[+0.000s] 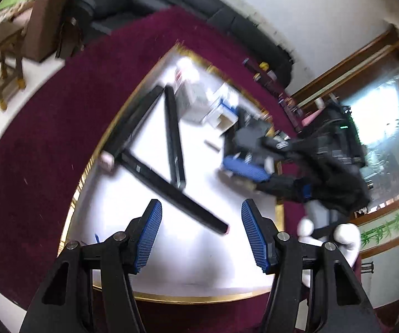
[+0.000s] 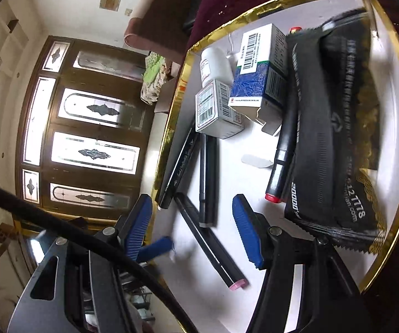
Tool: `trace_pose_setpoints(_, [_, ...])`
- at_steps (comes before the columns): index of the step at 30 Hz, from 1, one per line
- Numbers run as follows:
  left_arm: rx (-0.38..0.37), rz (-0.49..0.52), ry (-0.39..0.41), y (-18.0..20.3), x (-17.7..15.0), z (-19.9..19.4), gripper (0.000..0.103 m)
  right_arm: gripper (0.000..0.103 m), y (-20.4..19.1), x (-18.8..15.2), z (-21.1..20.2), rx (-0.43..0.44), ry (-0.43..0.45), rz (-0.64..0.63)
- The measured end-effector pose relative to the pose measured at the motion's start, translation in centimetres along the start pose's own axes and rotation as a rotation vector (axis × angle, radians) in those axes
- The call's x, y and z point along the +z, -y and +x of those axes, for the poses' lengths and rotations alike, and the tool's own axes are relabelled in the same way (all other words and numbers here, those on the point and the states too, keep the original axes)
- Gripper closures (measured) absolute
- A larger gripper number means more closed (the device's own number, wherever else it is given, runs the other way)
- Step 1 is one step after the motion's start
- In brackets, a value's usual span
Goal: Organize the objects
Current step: 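Open both tools to release the markers into the white box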
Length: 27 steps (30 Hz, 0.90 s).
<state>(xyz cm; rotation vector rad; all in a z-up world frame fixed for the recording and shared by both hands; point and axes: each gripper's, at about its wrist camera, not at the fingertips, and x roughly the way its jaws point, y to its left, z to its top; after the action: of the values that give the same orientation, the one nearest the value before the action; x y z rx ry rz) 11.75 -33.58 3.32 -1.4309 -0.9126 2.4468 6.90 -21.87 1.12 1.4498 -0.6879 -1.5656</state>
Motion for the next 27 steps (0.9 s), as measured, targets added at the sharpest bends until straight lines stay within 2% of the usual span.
trace_pose_setpoints(2, [0.016,-0.037,-0.008,-0.3,0.3,1.0,0.049,0.042,-0.1,-0.1,0.1,0.016,0.000,0.003])
trace_pose_setpoints(4, [0.007,-0.111,-0.009,-1.1,1.2,1.9,0.038,0.042,-0.2,-0.2,0.3,0.029,-0.004,0.008])
trace_pose_setpoints(5, [-0.013,-0.145,-0.007,-1.5,1.6,2.4,0.035,0.042,-0.1,-0.4,0.3,0.035,-0.003,0.010])
trace_pose_setpoints(7, [-0.032,-0.193,0.019,-1.8,2.6,3.1,0.034,0.042,0.0,-0.4,0.1,0.048,0.002,0.016])
trace_pose_setpoints(8, [-0.023,-0.194,0.028,-1.7,3.1,3.3,0.034,0.037,0.1,-0.4,0.0,0.063,0.010,0.024])
trace_pose_setpoints(12, [-0.038,-0.137,0.042,-0.7,4.6,4.5,0.034,0.036,0.9,-0.1,-1.2,0.092,0.064,0.078])
trace_pose_setpoints(15, [-0.054,-0.057,0.078,0.2,4.9,3.9,0.034,0.035,0.2,-0.2,-1.8,0.089,0.075,0.054])
trace_pose_setpoints(18, [-0.054,0.004,0.091,0.8,4.5,2.5,0.034,0.033,-1.3,-0.5,-2.0,0.054,0.027,-0.004])
trace_pose_setpoints(19, [-0.044,0.027,0.091,0.8,4.2,1.9,0.034,0.032,-1.8,-0.6,-2.0,0.032,-0.004,-0.033])
trace_pose_setpoints(21, [-0.013,0.089,0.089,1.0,3.0,0.7,0.034,0.032,-3.7,-1.4,-1.9,-0.067,-0.062,-0.146])
trace_pose_setpoints(23, [0.004,0.143,0.085,1.0,1.7,-0.1,0.034,0.032,-6.2,-2.4,-1.8,-0.212,-0.087,-0.301])
trace_pose_setpoints(24, [0.018,0.167,0.089,0.9,0.8,-0.7,0.034,0.032,-7.4,-3.1,-1.5,-0.315,-0.098,-0.387])
trace_pose_setpoints(25, [0.008,0.170,0.099,0.8,0.5,-1.0,0.034,0.032,-8.1,-3.7,-1.1,-0.389,-0.114,-0.448])
trace_pose_setpoints(27, [-0.036,0.154,0.116,-0.2,-0.3,-2.0,0.034,0.033,-8.3,-5.2,0.1,-0.471,-0.154,-0.524])
